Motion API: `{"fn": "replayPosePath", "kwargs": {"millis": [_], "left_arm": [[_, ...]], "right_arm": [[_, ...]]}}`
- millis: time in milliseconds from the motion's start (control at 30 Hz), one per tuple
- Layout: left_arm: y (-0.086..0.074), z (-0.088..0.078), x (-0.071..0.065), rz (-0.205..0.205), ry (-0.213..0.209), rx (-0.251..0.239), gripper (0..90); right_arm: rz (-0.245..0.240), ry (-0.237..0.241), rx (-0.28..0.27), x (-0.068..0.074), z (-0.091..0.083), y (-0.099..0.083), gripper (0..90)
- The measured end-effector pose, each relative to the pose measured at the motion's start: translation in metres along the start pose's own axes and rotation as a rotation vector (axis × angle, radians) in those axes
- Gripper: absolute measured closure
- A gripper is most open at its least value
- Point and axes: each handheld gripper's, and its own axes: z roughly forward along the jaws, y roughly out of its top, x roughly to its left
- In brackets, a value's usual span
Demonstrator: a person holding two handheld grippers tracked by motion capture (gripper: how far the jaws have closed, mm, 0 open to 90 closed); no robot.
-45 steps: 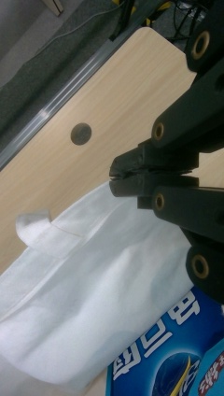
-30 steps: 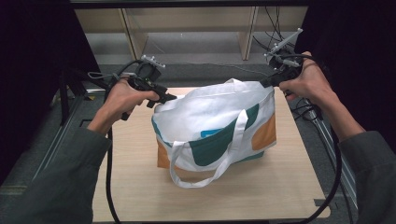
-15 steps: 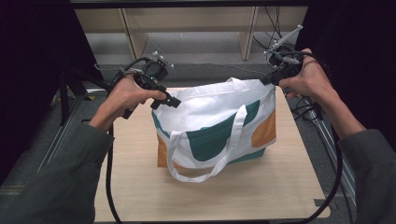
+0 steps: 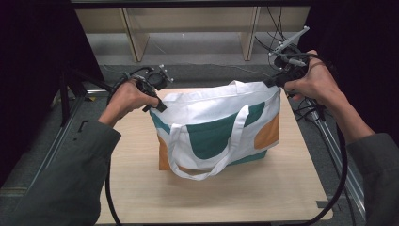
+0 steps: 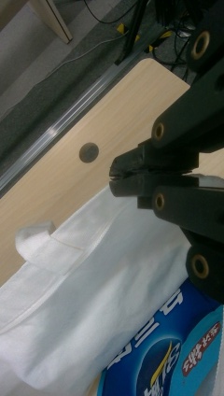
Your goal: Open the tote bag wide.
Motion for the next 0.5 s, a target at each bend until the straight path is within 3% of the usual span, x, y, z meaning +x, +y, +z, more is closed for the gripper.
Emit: {"fn": "replayPosePath", "kwargs": {"millis": [167,200,233,267,300,367,467,500], "left_arm": [[-0.002,-0.029,0.0,0.007,0.014,-0.095,84.5],[0.0,-0.047,-0.002,0.029,0.029,-0.1,84.5],[0.0,-0.047,-0.002,0.029,0.029,-0.1,84.5],[0.002,-0.062,-0.006,0.042,0.037,-0.099,84.5],[0.004,-0.071,-0.009,0.054,0.051,-0.094,84.5],[0.007,-0.082,-0.014,0.067,0.067,-0.072,84.7],[0.009,-0.096,-0.022,0.089,0.083,-0.041,84.8],[0.009,-0.102,-0.023,0.091,0.097,-0.051,84.9]], "right_arm": [[-0.001,-0.006,-0.036,-0.003,-0.013,-0.001,89.6],[0.005,-0.004,-0.069,-0.003,-0.026,0.001,89.6],[0.005,-0.004,-0.069,-0.003,-0.026,0.001,89.6],[0.022,0.0,-0.077,-0.001,-0.033,0.003,89.7],[0.007,-0.019,-0.1,0.0,-0.043,0.006,89.7],[-0.005,-0.021,-0.088,0.004,-0.056,0.01,89.8],[-0.005,-0.038,-0.109,0.009,-0.064,0.01,90.0],[-0.005,-0.039,-0.113,0.009,-0.067,0.009,90.0]]}}
